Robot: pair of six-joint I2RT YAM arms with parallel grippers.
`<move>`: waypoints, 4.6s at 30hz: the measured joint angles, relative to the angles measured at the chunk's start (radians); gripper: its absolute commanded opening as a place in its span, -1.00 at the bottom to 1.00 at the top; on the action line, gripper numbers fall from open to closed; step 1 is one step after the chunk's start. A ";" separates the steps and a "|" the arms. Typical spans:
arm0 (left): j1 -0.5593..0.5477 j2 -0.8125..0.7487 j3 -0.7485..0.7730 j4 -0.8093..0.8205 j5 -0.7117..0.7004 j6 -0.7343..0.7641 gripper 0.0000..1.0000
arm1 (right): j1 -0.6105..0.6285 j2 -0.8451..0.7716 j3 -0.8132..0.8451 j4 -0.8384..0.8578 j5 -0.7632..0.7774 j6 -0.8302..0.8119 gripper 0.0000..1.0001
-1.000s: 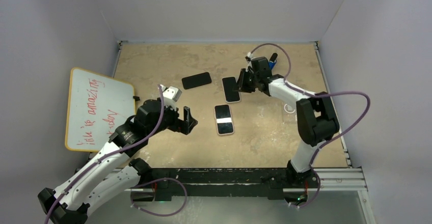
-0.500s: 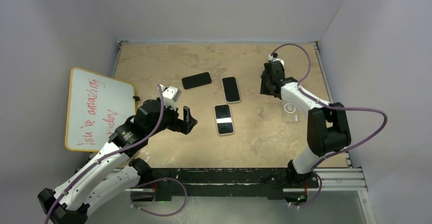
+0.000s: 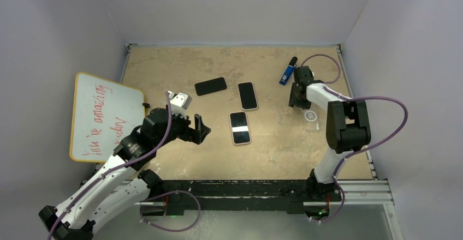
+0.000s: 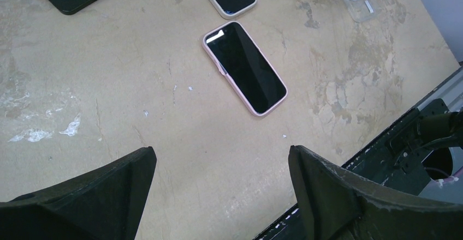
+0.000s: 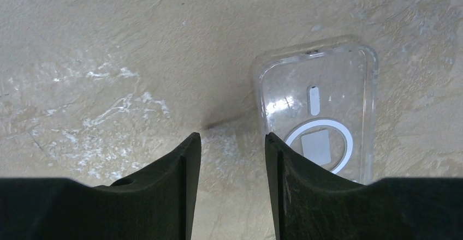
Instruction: Put the phone into the phone case
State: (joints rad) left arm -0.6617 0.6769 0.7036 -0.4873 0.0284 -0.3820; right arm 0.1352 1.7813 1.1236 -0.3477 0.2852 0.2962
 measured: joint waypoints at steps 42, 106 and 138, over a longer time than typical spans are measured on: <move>0.000 0.031 0.000 0.000 0.005 0.000 0.93 | -0.050 -0.024 -0.029 0.008 -0.151 0.006 -1.00; 0.000 -0.014 0.014 -0.076 -0.222 -0.030 0.95 | 0.729 0.080 -0.034 0.298 -0.300 0.517 -1.00; 0.213 0.574 0.228 0.047 -0.226 0.002 1.00 | 0.710 -0.169 -0.156 0.372 -0.389 0.484 0.67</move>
State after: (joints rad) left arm -0.4484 1.2507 0.9314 -0.4404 -0.1974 -0.3798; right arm 0.8452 1.6123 0.9680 0.0246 -0.1040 0.7807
